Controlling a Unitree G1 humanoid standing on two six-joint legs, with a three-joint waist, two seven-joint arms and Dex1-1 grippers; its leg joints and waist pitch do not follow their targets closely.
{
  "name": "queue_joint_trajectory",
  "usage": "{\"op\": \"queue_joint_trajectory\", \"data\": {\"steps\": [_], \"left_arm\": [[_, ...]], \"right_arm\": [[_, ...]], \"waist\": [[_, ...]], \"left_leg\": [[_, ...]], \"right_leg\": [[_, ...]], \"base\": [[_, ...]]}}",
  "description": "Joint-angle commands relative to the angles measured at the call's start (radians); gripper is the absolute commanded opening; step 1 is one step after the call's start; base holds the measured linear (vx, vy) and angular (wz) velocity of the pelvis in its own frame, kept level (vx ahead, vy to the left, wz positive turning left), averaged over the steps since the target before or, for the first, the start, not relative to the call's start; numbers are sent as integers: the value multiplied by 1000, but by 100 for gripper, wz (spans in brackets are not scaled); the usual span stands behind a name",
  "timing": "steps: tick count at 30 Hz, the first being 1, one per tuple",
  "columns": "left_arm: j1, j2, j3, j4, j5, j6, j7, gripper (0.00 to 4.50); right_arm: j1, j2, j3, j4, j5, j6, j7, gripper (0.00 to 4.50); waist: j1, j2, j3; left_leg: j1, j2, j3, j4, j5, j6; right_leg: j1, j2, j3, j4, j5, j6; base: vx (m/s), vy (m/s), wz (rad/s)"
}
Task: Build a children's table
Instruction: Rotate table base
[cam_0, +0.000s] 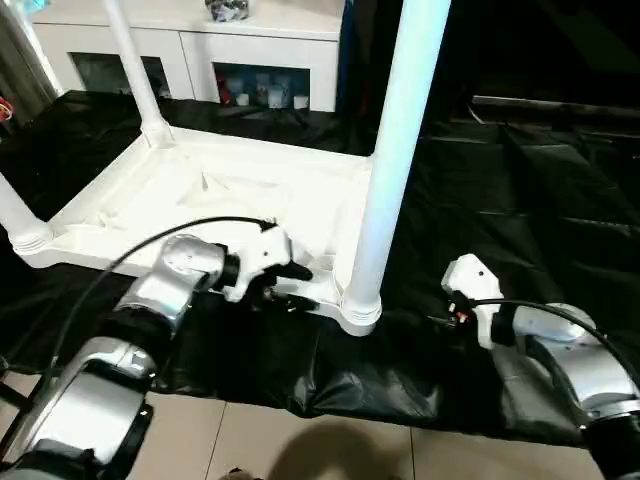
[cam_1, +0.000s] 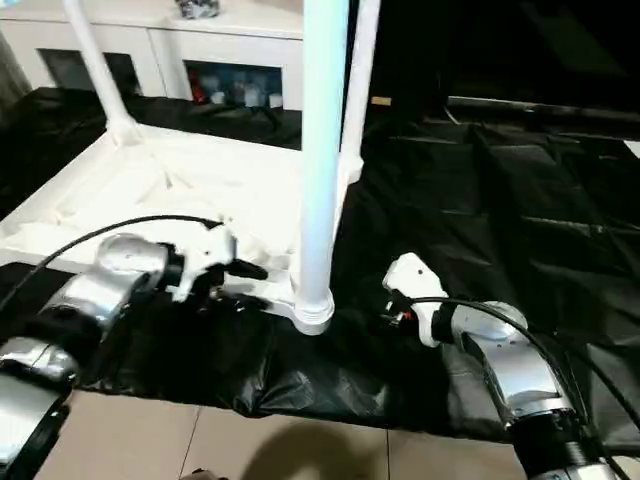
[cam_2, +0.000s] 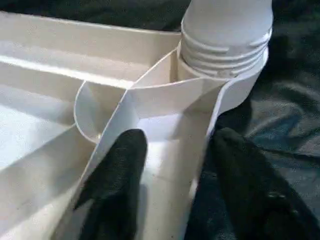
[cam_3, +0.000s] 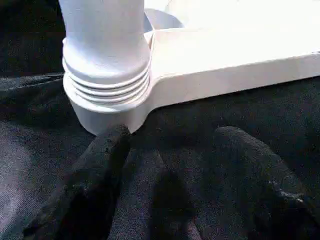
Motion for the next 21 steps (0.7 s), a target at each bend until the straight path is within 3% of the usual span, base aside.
{"op": "queue_joint_trajectory", "data": {"steps": [1, 2, 8, 9, 12, 13, 18, 21], "left_arm": [[-37, -1, -16, 34, 21, -12, -20, 207], [-44, -3, -21, 49, 26, -8, -35, 200], [-75, -8, -25, 123, 51, -10, -68, 161], [-76, -8, -24, 124, 51, -7, -69, 149], [-80, -8, -16, 130, 47, 14, -72, 120], [-82, -11, -9, 135, 41, 26, -78, 110], [-91, -10, -3, 146, 43, 107, -111, 72], [-89, -9, 5, 126, 34, 175, -125, 57]], "right_arm": [[14, -11, 9, -40, 12, 22, 14, 311], [17, -11, 9, -50, 12, 28, 19, 311], [15, -19, 17, -65, 4, 34, 20, 311], [14, -18, 17, -64, 5, 37, 21, 311], [9, -15, 15, -62, 18, 58, 32, 311], [8, -15, 14, -64, 18, 63, 34, 337], [1, -14, 19, -65, 17, 73, 42, 378], [-8, -15, 21, -57, 18, 72, 47, 397]], "waist": [[5, 2, -69], [6, 9, -69], [7, 6, -67], [7, 1, -67], [8, 3, -67], [8, 1, -67], [7, -7, -68], [5, -5, -67]], "left_leg": [[13, 12, -3, -57, -243, 25], [14, 11, -3, -57, -243, 26], [15, 13, -4, -59, -258, 20], [14, 13, -4, -59, -254, 22], [14, 13, -4, -58, -248, 25], [14, 15, -4, -59, -243, 28], [9, 14, -3, -58, -217, 37], [11, 14, -3, -58, -210, 40]], "right_leg": [[56, -59, 36, -85, -114, -230], [55, -60, 36, -86, -116, -231], [56, -63, 36, -87, -139, -240], [57, -63, 36, -87, -137, -240], [57, -63, 36, -86, -136, -242], [56, -64, 35, -86, -130, -245], [60, -65, 35, -83, -115, -247], [59, -67, 35, -82, -119, -251]], "base": [[0, 0, 0], [0, 0, 0], [0, 0, 0], [0, 0, 0], [0, 0, 0], [0, 0, 0], [0, 0, 0], [0, 0, 0]]}}
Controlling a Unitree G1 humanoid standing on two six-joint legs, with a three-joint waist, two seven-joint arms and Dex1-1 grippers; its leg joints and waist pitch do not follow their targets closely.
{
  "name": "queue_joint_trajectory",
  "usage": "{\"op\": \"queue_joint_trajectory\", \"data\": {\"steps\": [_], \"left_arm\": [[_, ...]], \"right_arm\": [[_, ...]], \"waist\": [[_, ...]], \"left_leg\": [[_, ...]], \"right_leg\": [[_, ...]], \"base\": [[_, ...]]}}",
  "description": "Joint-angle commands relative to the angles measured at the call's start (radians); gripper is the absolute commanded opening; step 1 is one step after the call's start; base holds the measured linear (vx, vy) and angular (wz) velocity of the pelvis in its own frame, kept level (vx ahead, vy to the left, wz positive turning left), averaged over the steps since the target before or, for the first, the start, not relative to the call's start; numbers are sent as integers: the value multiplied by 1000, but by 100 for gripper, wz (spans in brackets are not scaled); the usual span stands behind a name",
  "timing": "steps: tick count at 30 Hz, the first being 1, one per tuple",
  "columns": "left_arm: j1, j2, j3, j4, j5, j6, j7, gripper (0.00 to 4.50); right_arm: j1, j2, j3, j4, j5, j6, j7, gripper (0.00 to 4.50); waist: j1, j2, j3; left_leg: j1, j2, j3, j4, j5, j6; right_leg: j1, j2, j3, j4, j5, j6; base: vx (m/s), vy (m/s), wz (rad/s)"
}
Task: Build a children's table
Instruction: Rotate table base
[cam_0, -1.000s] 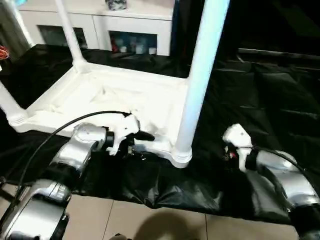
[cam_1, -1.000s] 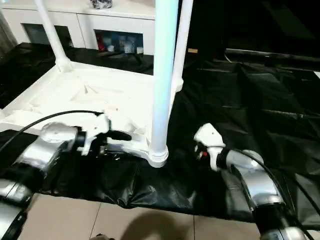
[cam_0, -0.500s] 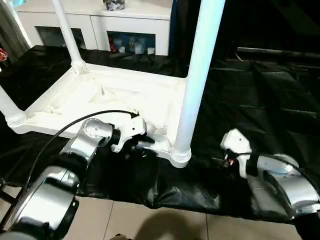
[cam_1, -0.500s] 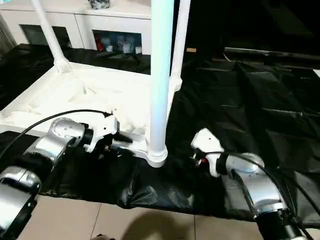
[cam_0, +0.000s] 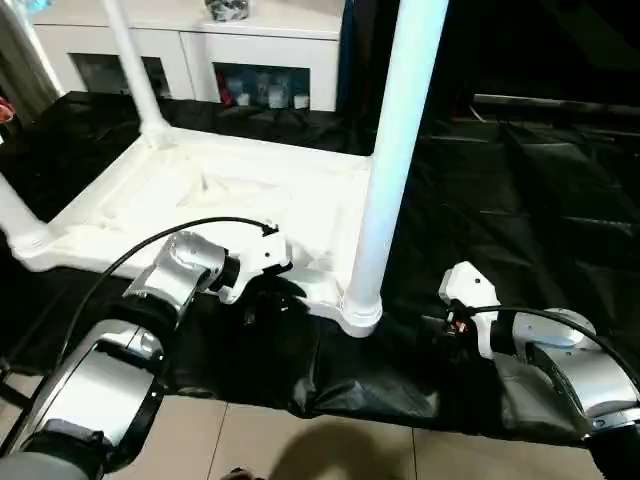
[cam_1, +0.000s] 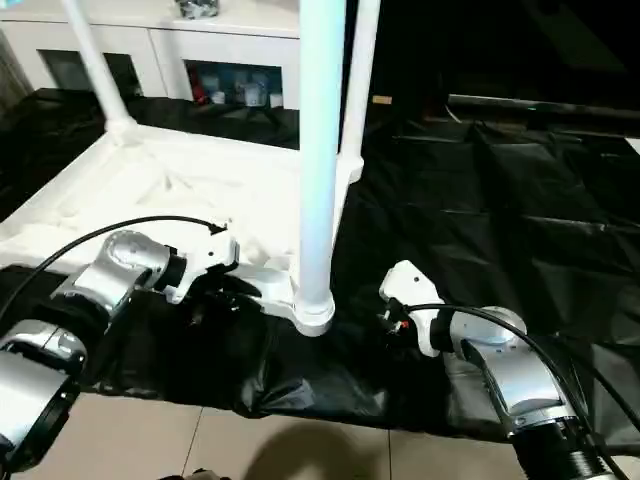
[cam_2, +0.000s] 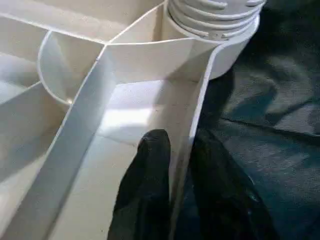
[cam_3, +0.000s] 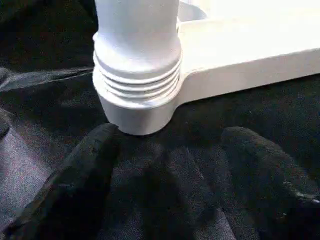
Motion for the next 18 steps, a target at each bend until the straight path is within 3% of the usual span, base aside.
{"op": "queue_joint_trajectory", "data": {"steps": [1, 5, 9, 11, 12, 14, 16, 18], "left_arm": [[-3, 7, 13, -4, -11, 61, 8, 50], [22, -5, 23, -63, -20, 158, 22, 25], [60, -22, 35, -126, -19, 200, 79, 12], [74, -25, 37, -149, -17, 201, 93, 7], [116, -29, 36, -206, -20, 155, 106, 3], [173, -37, 36, -290, -36, 102, 102, 1], [194, -41, 36, -328, -37, 119, 113, 1], [219, -48, 40, -366, -43, 143, 127, 1]], "right_arm": [[-20, -9, 3, -8, 8, 4, 7, 407], [-23, -10, -1, -1, 5, 1, 9, 447], [-21, -7, -2, 1, 1, -2, 4, 450], [-20, -5, -3, 0, 2, -2, 1, 450], [-17, 4, -7, -4, 6, -1, -10, 450], [-17, 24, -19, -7, 18, -2, -30, 450], [-19, 40, -22, -14, 27, 1, -40, 450], [-25, 61, -16, -16, 23, 6, -60, 450]], "waist": [[10, -7, -67], [9, -7, -66], [8, -2, -66], [6, -5, -66], [6, 0, -66], [2, -5, -65], [2, -1, -65], [6, -5, -64]], "left_leg": [[11, 14, -3, -57, -212, 40], [11, 14, -3, -58, -218, 41], [11, 14, -4, -57, -219, 43], [9, 14, -5, -58, -220, 44], [9, 16, -6, -58, -224, 43], [9, 17, -5, -60, -233, 43], [13, 16, -3, -60, -247, 43], [14, 16, -3, -62, -251, 39]], "right_leg": [[57, -67, 35, -82, -122, -251], [57, -67, 35, -85, -144, -251], [57, -65, 35, -85, -128, -258], [59, -65, 34, -86, -131, -254], [58, -66, 35, -86, -135, -252], [57, -65, 35, -89, -141, -250], [51, -64, 35, -92, -183, -237], [50, -64, 35, -94, -217, -221]], "base": [[0, 0, 0], [0, 0, 0], [0, 0, 0], [0, 0, 0], [0, 0, 0], [0, 0, 0], [0, 0, 0], [0, 0, 0]]}}
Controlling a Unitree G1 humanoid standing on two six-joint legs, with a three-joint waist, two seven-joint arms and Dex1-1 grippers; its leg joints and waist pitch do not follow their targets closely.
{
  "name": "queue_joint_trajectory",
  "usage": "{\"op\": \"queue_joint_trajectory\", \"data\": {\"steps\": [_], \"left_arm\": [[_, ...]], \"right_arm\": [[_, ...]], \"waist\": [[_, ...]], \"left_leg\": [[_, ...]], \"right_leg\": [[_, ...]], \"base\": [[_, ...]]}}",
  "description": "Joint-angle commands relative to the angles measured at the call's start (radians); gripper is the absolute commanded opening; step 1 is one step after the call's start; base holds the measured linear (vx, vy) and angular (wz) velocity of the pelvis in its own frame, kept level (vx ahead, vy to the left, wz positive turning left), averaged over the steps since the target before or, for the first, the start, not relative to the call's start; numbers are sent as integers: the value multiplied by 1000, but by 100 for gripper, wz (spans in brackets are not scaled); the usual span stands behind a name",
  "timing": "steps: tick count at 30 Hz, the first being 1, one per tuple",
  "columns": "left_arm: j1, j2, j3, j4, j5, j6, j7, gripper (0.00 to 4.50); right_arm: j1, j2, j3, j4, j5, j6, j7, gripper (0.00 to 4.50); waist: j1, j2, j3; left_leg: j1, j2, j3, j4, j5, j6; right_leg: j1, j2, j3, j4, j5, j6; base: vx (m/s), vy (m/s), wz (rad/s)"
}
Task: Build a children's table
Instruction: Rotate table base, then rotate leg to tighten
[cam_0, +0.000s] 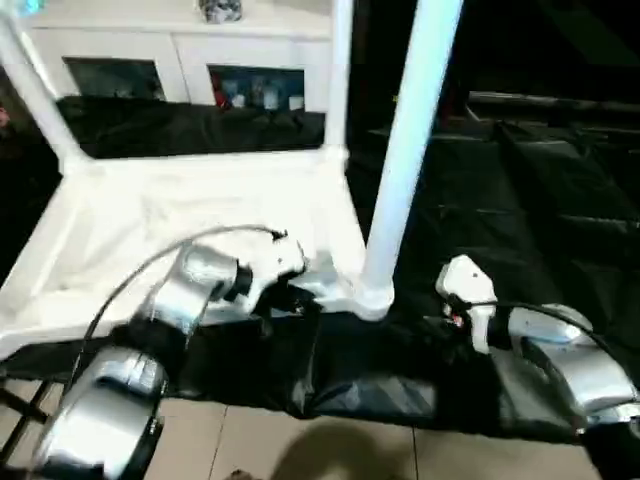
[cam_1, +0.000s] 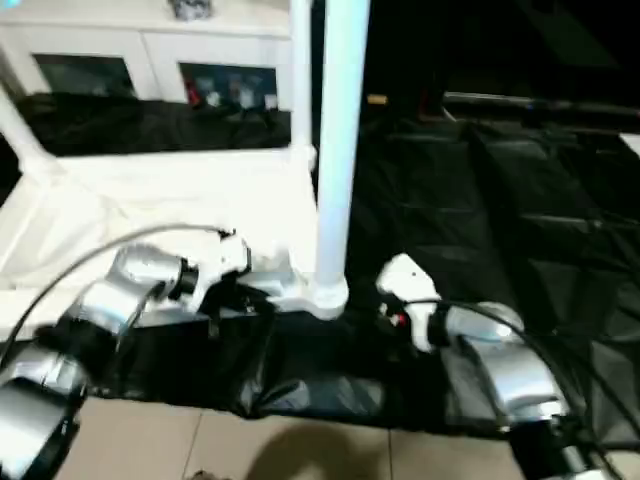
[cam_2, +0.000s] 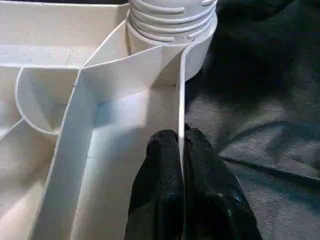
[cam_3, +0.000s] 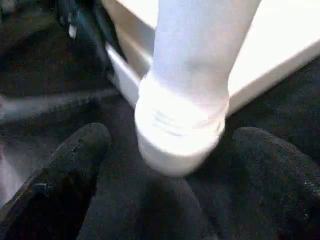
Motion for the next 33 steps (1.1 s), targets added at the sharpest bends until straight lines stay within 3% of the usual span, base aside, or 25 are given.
{"op": "queue_joint_trajectory", "data": {"steps": [1, 6, 8, 9, 12, 14, 16, 19, 20, 23, 33], "left_arm": [[33, -15, 5, -18, -34, 16, 11, 1], [57, -28, 17, -36, -40, 45, 52, 1], [72, -36, 31, -59, -52, 63, 62, 1], [74, -40, 38, -62, -55, 67, 69, 1], [79, -41, 38, -75, -51, 75, 69, 1], [78, -40, 36, -75, -50, 72, 70, 1], [78, -34, 31, -79, -34, 50, 87, 1], [78, -33, 39, -80, -32, 63, 98, 1], [78, -31, 41, -79, -32, 64, 97, 1], [72, -10, 32, -56, -10, 58, 100, 1], [45, 2, 34, -2, -13, 61, 87, 1]], "right_arm": [[-23, 11, -4, -10, -15, -9, -36, 450], [-63, 67, 8, 37, -49, -15, -114, 450], [-69, 79, 25, 43, -58, -24, -113, 450], [-74, 86, 34, 48, -59, -24, -110, 450], [-90, 104, 42, 66, -63, -25, -118, 450], [-98, 110, 43, 78, -68, -30, -124, 450], [-115, 115, 46, 106, -79, -46, -129, 450], [-121, 115, 46, 115, -82, -52, -130, 450], [-123, 115, 46, 118, -84, -54, -131, 450], [-127, 111, 40, 121, -84, -59, -137, 450], [-138, 108, 32, 147, -89, -79, -140, 450]], "waist": [[4, -11, -59], [0, -7, -59], [-1, -7, -61], [-2, -21, -61], [1, -13, -63], [1, -19, -62], [0, -14, -59], [0, -15, -58], [1, -8, -59], [-2, -12, -59], [-8, -10, -56]], "left_leg": [[12, 18, -4, -62, -246, 34], [14, 15, -5, -64, -261, 18], [11, 15, -4, -63, -245, 21], [9, 15, -2, -63, -235, 28], [9, 15, -2, -62, -214, 36], [8, 14, -1, -63, -215, 38], [9, 14, -3, -64, -233, 31], [10, 14, -3, -65, -243, 26], [10, 15, -4, -66, -243, 24], [9, 14, -3, -66, -243, 22], [11, 13, -5, -69, -287, 15]], "right_leg": [[48, -65, 36, -91, -225, -215], [43, -65, 37, -95, -266, -189], [45, -64, 37, -91, -233, -193], [46, -64, 37, -93, -220, -193], [44, -64, 37, -89, -200, -196], [45, -64, 36, -90, -205, -190], [41, -65, 36, -93, -246, -182], [41, -66, 38, -95, -270, -168], [41, -66, 38, -95, -269, -167], [42, -64, 38, -95, -259, -170], [38, -64, 37, -104, -334, -154]], "base": [[0, 0, 0], [0, 0, 0], [0, 0, 0], [0, 0, 0], [0, 0, 0], [0, 0, 0], [0, 0, 0], [0, 0, 0], [0, 0, 0], [0, 0, 0], [0, 0, 0]]}}
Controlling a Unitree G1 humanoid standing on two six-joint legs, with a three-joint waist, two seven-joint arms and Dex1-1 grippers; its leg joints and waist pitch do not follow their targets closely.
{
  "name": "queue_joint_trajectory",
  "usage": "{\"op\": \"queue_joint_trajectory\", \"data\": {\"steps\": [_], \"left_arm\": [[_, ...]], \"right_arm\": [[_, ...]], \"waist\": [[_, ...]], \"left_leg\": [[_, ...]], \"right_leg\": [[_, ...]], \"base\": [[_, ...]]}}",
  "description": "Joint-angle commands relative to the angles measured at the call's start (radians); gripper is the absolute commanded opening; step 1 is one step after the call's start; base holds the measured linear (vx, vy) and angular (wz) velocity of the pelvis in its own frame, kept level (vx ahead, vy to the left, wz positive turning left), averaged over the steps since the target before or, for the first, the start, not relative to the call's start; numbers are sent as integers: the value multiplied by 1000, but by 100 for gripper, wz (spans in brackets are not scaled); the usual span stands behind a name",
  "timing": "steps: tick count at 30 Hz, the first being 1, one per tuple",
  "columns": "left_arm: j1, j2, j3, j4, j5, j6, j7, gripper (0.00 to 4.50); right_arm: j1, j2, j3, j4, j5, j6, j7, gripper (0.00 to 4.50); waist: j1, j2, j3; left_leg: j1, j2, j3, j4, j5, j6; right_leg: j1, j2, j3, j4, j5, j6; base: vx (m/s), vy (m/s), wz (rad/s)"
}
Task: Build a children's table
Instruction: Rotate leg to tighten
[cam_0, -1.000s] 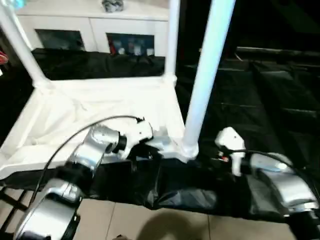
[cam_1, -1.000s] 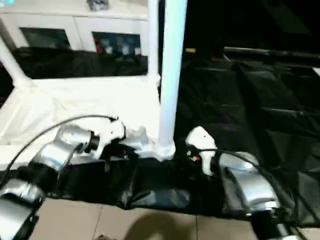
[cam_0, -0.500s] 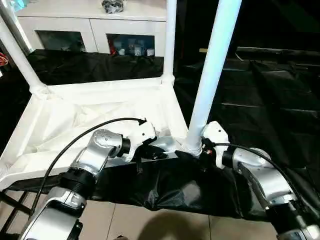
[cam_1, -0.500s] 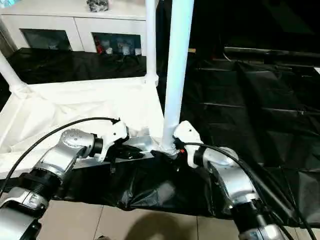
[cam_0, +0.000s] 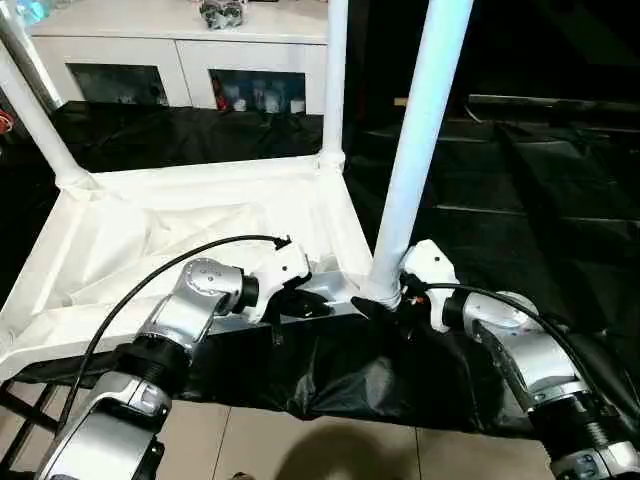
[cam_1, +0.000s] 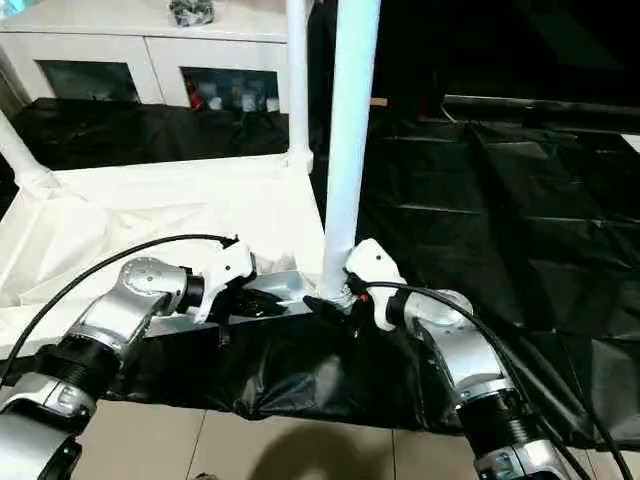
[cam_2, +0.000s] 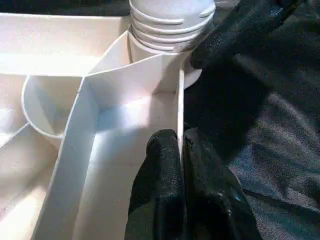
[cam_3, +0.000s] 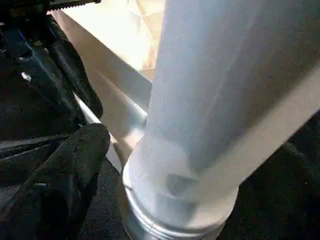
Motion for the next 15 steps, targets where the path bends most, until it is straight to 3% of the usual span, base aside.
{"op": "queue_joint_trajectory", "data": {"steps": [1, 4, 15], "left_arm": [[4, 19, 9, 43, 8, 19, 18, 1], [8, 24, 2, 45, 11, 9, 8, 1], [21, 29, -1, 18, 1, 9, -7, 0]], "right_arm": [[-28, -4, -13, 10, -2, -9, -7, 450], [-31, -2, -16, 17, 1, -5, -7, 450], [-36, -10, -10, 37, -2, -16, 10, 342]], "waist": [[4, -14, -52], [1, -13, -51], [-3, -16, -52]], "left_leg": [[11, 14, -6, -67, -288, 15], [10, 13, -6, -68, -295, 13], [8, 14, -5, -67, -282, 21]], "right_leg": [[37, -64, 37, -103, -334, -159], [37, -64, 37, -103, -335, -160], [38, -64, 37, -100, -303, -175]], "base": [[0, 0, 0], [0, 0, 0], [0, 0, 0]]}}
